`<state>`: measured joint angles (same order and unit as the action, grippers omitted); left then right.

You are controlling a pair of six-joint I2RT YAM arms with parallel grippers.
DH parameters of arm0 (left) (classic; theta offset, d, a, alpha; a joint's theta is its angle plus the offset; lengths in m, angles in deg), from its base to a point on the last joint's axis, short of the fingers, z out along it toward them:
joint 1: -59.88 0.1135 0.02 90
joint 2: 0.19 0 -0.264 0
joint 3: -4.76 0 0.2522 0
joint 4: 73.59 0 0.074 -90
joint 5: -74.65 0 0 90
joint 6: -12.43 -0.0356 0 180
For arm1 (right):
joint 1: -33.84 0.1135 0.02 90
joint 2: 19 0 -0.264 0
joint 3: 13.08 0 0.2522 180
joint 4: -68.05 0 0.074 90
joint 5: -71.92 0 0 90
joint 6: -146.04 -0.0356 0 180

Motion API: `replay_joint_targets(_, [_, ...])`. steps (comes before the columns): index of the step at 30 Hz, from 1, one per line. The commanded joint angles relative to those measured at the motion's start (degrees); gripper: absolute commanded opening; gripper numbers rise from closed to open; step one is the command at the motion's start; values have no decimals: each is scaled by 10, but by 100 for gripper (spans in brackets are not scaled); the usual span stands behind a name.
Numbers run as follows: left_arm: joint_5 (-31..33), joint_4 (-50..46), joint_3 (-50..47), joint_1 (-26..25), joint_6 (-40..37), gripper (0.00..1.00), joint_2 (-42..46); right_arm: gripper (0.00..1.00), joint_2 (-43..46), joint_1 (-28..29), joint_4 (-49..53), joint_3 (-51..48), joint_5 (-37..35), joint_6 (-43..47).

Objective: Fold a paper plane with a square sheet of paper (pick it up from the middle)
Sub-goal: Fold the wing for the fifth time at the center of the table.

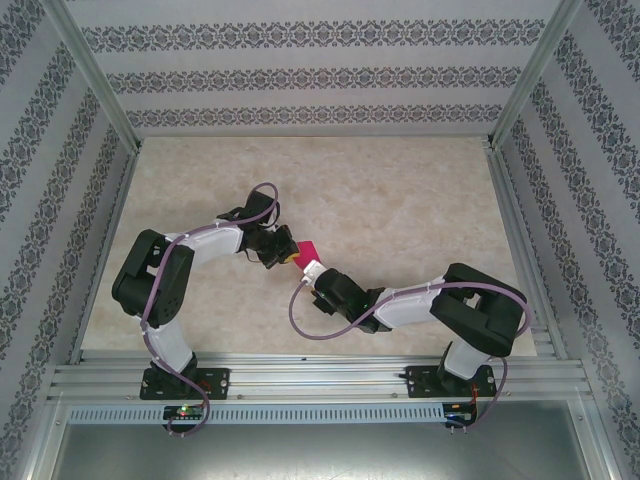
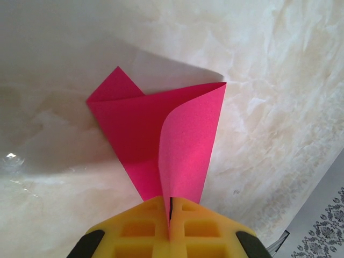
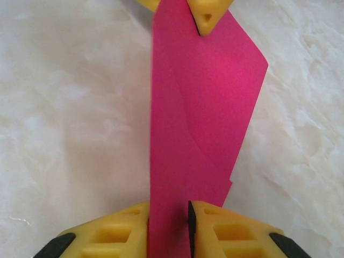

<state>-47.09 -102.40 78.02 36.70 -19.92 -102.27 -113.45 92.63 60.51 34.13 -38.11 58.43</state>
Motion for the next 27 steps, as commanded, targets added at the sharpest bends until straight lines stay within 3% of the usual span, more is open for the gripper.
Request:
replay_joint_targets(1, [-8,-23,14,1,-14,0,-3,22,-5,8,-1,-1,-18,4])
replay_joint_targets(27, [-8,-29,15,0,-18,0,-4,27,3,8,-27,7,-4,-18])
